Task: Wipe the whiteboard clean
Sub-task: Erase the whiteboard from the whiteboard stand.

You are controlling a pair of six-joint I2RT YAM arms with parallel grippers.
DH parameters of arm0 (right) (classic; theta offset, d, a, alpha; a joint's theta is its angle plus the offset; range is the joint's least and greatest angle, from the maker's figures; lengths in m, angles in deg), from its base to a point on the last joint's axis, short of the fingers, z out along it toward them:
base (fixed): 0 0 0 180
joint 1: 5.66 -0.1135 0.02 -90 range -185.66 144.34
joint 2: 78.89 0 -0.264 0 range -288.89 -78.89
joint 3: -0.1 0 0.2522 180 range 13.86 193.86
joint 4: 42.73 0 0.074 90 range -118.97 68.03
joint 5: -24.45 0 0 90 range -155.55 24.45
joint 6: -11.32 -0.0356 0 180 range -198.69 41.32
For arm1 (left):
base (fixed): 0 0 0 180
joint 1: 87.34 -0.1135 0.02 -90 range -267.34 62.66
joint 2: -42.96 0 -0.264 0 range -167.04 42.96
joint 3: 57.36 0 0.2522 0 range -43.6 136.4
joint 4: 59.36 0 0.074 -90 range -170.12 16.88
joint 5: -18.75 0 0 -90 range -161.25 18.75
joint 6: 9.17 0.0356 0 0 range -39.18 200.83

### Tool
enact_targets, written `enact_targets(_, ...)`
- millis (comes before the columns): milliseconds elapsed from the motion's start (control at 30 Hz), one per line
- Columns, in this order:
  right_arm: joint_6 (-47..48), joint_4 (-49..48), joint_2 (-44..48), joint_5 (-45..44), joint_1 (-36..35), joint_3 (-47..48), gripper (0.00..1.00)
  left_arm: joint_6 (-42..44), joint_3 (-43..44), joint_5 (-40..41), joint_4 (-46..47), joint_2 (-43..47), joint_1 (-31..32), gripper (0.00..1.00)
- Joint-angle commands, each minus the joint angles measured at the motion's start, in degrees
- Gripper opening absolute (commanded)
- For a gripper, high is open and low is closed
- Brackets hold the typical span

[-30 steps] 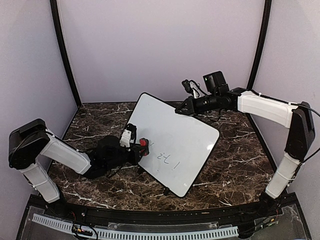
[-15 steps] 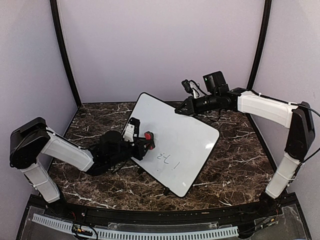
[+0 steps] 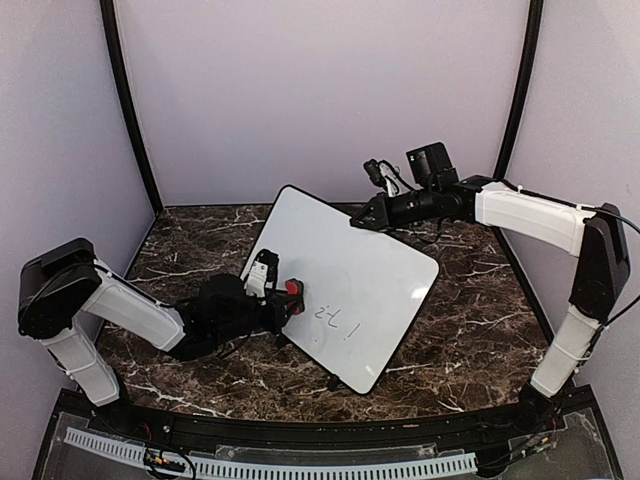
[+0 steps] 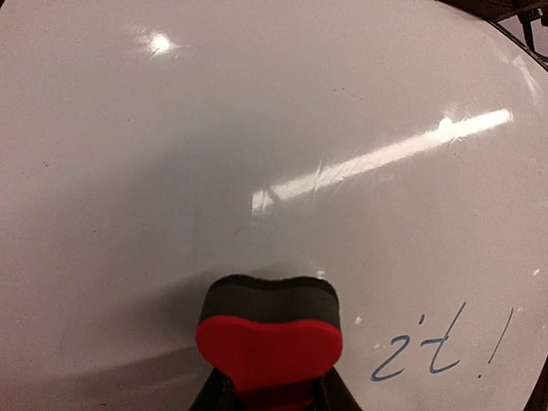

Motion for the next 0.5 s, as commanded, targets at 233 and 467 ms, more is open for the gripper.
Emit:
enact_targets(233, 4.4, 4.0, -3.3, 1.9, -3.0, -3.0, 0.0, 3.2, 13.1, 5.2, -9.7, -4.7, 0.4, 0.0)
enact_targets(467, 4.5, 3.4, -3.7, 2.2, -3.0, -3.2, 0.0, 4.2, 9.9, 4.7, -13.5, -3.5, 2.5, 0.0)
